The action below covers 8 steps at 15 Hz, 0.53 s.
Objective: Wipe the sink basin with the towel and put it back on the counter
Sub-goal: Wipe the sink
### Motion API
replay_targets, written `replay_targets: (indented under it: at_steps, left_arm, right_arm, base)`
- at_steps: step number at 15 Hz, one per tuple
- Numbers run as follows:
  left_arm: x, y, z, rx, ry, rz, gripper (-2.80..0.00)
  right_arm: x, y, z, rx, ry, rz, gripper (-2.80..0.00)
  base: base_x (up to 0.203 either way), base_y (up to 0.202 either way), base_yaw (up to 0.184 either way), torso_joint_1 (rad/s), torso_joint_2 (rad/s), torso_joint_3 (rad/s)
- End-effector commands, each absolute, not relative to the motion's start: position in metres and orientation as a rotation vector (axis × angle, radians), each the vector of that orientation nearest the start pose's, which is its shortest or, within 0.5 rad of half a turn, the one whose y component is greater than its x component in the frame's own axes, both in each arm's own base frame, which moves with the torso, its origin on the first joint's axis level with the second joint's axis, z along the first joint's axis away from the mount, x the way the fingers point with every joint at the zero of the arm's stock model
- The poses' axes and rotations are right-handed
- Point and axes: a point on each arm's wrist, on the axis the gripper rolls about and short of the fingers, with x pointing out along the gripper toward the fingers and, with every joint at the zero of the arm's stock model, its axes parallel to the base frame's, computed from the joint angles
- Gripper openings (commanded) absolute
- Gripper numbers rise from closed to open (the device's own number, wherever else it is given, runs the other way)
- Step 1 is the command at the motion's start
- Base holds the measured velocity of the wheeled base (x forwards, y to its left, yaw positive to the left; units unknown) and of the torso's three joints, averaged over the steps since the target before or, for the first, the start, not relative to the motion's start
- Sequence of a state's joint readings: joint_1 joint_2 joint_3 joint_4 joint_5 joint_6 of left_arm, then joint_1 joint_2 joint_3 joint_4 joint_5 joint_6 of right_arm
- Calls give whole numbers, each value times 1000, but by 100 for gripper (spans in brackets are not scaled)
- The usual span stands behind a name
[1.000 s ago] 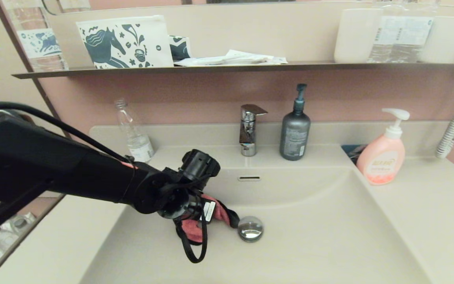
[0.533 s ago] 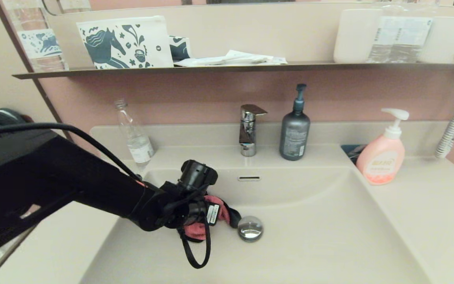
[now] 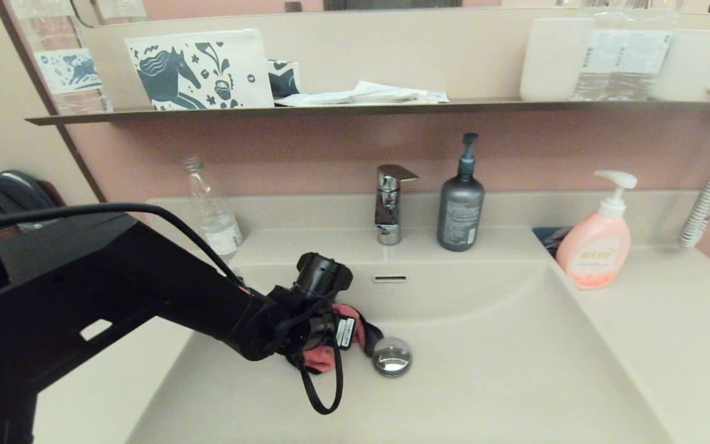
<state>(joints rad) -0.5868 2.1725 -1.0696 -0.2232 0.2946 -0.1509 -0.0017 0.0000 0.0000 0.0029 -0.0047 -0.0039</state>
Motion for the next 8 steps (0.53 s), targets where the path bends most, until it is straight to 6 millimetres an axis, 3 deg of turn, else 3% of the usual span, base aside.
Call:
replay_targets:
  at_steps: [1,8]
  left_arm:
    - [325,-210,35,233,840,-229,-280]
    - [300,-262,39,205,815,-346,-280]
  right_arm:
    - [-23,0,75,-5,5,-6,-280]
    - [-23,0,75,-5,5,-6,-280]
  base:
    - [0,0,0,0,0,0]
    - [0,0,0,0,0,0]
